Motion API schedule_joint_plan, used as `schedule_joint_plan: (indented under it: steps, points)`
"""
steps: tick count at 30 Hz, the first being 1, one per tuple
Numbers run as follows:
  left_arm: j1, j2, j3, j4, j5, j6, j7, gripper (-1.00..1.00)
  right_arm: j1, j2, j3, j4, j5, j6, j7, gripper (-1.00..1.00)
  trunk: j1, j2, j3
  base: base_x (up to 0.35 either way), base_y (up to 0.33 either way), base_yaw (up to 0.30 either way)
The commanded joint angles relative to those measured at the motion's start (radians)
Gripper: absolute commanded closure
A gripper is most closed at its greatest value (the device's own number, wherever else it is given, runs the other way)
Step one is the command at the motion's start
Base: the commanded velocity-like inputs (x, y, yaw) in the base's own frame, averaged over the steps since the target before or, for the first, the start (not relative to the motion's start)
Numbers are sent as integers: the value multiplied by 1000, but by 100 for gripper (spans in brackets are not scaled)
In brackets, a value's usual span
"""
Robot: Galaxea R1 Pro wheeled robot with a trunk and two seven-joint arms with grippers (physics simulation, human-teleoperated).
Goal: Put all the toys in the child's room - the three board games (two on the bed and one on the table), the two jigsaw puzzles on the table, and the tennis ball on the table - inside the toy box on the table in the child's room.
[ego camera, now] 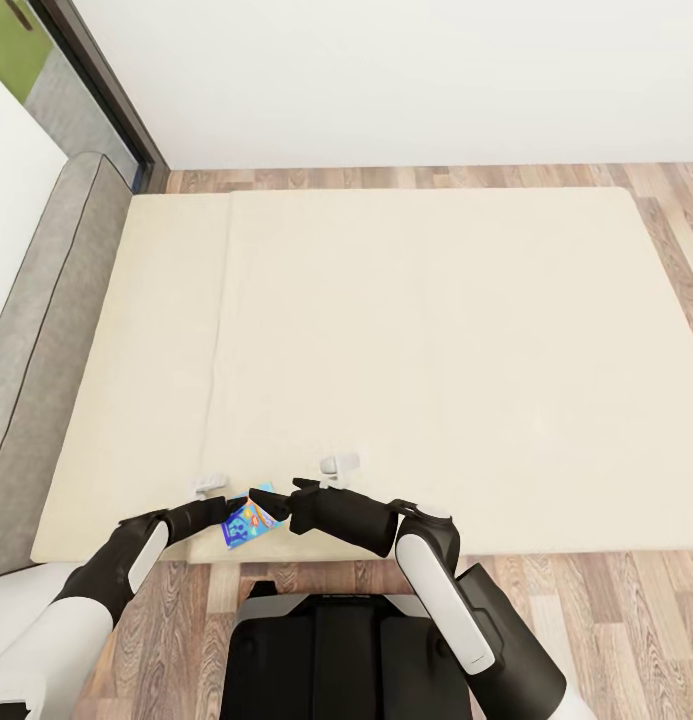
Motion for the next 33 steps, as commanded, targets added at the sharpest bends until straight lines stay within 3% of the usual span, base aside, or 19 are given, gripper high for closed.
schedule_joint_plan:
  steps: [1,26,33]
  points:
    - [0,-7,1,60,16,10,-4,-100,0,0,-1,0,1,5,3,-100,1,-1,-1,0,0,0]
    - [0,-7,0,60,16,5,-13,-100,0,0,-1,0,1,5,2,-100,1,-1,-1,0,-1,0]
    - [0,-8,0,60,16,6,-12,-100,0,0,-1,0,1,5,2,-100,1,-1,-1,0,-152,0]
